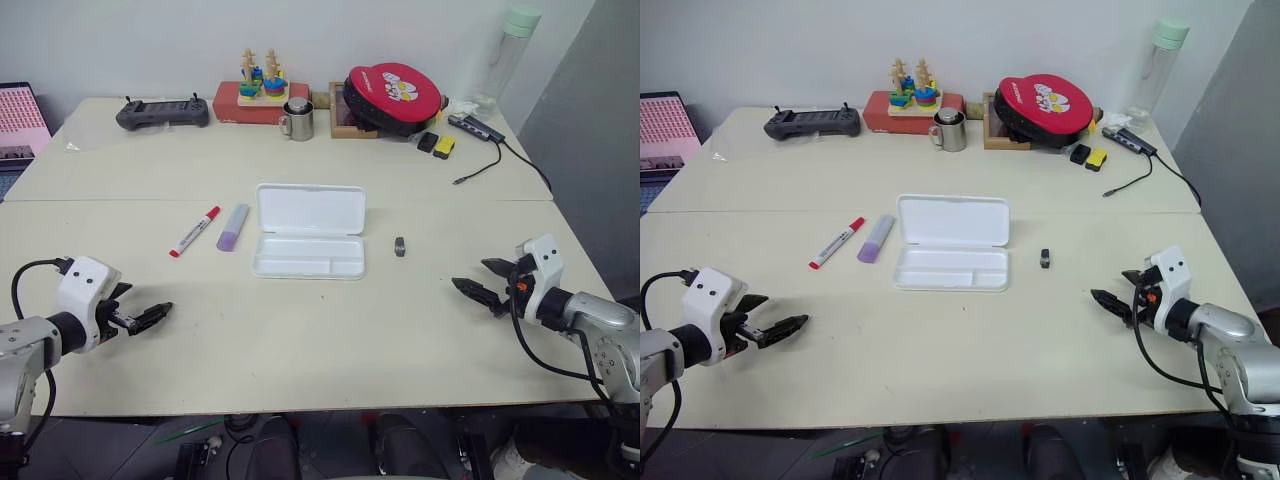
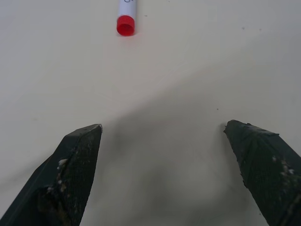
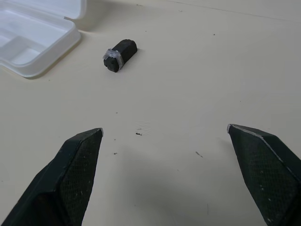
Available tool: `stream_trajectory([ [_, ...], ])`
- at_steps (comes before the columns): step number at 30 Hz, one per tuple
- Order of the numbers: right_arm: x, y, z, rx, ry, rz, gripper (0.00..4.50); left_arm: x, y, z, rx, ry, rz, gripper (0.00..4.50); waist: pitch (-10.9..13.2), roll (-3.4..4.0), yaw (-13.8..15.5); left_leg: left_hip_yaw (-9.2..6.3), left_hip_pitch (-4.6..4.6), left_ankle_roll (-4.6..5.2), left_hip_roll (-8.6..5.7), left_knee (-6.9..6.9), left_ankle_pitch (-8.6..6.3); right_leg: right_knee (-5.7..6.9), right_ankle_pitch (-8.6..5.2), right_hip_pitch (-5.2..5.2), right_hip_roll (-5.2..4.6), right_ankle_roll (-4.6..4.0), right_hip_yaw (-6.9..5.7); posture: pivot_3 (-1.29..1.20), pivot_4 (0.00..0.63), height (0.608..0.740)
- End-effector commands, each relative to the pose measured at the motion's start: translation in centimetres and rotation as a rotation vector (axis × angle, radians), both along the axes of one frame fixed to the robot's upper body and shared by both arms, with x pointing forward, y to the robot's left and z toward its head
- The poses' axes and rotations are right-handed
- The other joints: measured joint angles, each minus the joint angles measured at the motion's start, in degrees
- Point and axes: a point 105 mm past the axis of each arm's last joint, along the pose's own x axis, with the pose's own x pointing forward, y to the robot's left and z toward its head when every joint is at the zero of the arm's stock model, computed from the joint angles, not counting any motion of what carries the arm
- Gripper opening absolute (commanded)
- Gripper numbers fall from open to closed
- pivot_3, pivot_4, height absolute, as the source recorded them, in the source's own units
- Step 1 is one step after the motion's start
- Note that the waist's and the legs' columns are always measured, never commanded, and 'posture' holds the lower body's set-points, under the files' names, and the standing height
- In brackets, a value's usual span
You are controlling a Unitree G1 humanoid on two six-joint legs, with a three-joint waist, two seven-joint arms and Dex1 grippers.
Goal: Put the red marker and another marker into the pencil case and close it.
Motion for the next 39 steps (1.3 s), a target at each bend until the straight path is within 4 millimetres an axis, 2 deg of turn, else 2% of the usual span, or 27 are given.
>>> stream_trajectory([
  [1, 0.1, 0.1, 1.3, -0.008, -0.052, 0.019, 4.46, 0.3, -1.0, 1.3, -0.026, -0.046, -0.040, 4.50, 0.0, -0.01, 0.0, -0.01, 0.00, 0.00, 0.00, 0.01, 0.00, 0.00, 0.00, 0.00, 0.01, 0.01, -0.01, 0.00, 0.150, 0.740],
  [11, -0.2, 0.3, 1.9, 0.021, -0.062, 0.031, 4.46, 0.4, -2.0, 1.4, -0.085, -0.057, -0.054, 4.50, 0.0, -0.01, 0.0, -0.01, 0.00, 0.00, 0.00, 0.11, 0.00, 0.05, 0.07, 0.04, 0.02, 0.13, 0.00, 0.00, 0.150, 0.740],
  [14, -0.2, 1.5, 3.8, 0.116, -0.112, 0.080, 4.46, 0.5, -2.6, 1.5, -0.106, -0.063, -0.072, 4.50, 0.0, 0.00, 0.0, -0.02, 0.00, 0.00, 0.01, 0.15, 0.00, 0.08, 0.08, 0.04, 0.03, 0.14, 0.01, 0.00, 0.150, 0.740],
  [16, -0.2, 3.3, 5.5, 0.166, -0.149, 0.161, 4.46, 1.1, -5.2, 2.0, -0.185, -0.098, -0.156, 4.50, 0.0, 0.04, 0.0, -0.03, 0.01, 0.00, 0.01, 0.19, 0.00, 0.11, 0.20, 0.05, 0.04, 0.35, 0.01, 0.00, 0.150, 0.740],
  [18, -0.2, 5.9, 6.2, 0.136, -0.157, 0.273, 4.46, 1.3, -9.0, 3.2, -0.280, -0.140, -0.293, 4.50, 0.0, 0.05, 0.0, -0.03, 0.00, 0.00, 0.01, 0.30, 0.00, 0.11, 0.24, 0.08, 0.05, 0.42, 0.03, 0.00, 0.150, 0.740],
  [22, 0.5, 9.5, 5.4, 0.038, -0.116, 0.420, 4.46, 1.6, -13.4, 5.9, -0.400, -0.222, -0.467, 4.50, 0.0, -0.03, 0.0, -0.06, 0.00, 0.02, 0.02, 0.43, 0.02, 0.09, 0.28, 0.14, 0.07, 0.47, 0.04, 0.00, 0.150, 0.740],
  [26, 1.2, 12.2, 4.9, 0.007, -0.093, 0.519, 4.46, 2.1, -15.2, 6.9, -0.416, -0.268, -0.537, 4.50, 0.0, -0.02, 0.0, -0.12, 0.01, 0.03, 0.02, 0.44, 0.02, 0.11, 0.37, 0.18, 0.13, 0.61, 0.05, 0.00, 0.150, 0.740],
  [30, 1.4, 16.3, 2.4, -0.142, -0.021, 0.692, 4.46, 2.2, -18.5, 8.5, -0.466, -0.320, -0.656, 4.50, 0.0, -0.01, 0.0, -0.15, -0.04, 0.03, 0.00, 0.43, 0.02, 0.10, 0.41, 0.17, 0.15, 0.52, 0.04, 0.00, 0.150, 0.740],
  [35, 2.5, 18.3, 0.7, -0.204, 0.004, 0.739, 4.46, 2.3, -19.1, 8.2, -0.463, -0.311, -0.660, 4.50, 0.0, -0.01, 0.0, -0.27, -0.04, 0.03, 0.03, 0.42, 0.02, 0.12, 0.42, 0.18, 0.24, 0.49, -0.01, 0.00, 0.150, 0.740],
  [39, 2.7, 19.4, -0.2, -0.229, 0.033, 0.766, 4.46, 2.3, -18.7, 7.9, -0.464, -0.311, -0.640, 4.50, 0.0, -0.01, 0.0, -0.27, -0.06, 0.03, 0.02, 0.42, 0.02, 0.13, 0.50, 0.19, 0.23, 0.36, -0.02, 0.00, 0.150, 0.740],
])
